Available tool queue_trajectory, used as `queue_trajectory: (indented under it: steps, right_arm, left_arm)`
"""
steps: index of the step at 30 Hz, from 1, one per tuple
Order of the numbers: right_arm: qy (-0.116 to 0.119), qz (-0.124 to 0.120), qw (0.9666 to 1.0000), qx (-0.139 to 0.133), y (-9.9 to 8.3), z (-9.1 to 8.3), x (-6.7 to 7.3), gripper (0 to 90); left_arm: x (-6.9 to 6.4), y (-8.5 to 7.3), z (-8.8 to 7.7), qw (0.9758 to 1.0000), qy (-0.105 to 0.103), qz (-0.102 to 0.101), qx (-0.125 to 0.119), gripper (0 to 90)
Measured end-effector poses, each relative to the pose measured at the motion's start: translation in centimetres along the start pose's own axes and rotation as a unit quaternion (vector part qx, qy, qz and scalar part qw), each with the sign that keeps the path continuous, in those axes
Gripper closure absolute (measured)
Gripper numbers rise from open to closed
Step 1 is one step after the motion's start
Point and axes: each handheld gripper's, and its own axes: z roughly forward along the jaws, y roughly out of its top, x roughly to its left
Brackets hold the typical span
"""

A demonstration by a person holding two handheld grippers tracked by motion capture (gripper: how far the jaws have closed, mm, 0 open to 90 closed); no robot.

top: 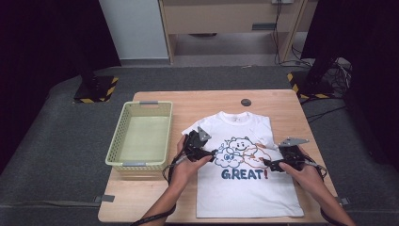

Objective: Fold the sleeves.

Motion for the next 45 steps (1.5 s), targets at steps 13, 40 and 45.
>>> queue_trajectory:
  steps: [13,40,45]
  right_arm:
    - [-0.015,0.003,0.9999,0.007,-1.8,-1.9,-0.6,5.8]
    - [-0.024,-0.011,0.9996,0.011,-4.4,-3.2,-0.7,5.1]
    - [-0.022,-0.012,0.9996,0.010,-4.6,-3.4,-0.8,5.1]
  left_arm:
    - [2.8,0.1,1.5,0.9980,0.055,-0.033,0.001,27.6]
    - [5.7,0.4,3.7,0.9828,0.164,-0.084,0.009,50.4]
    - [5.8,0.4,5.2,0.9798,0.169,-0.104,0.026,39.0]
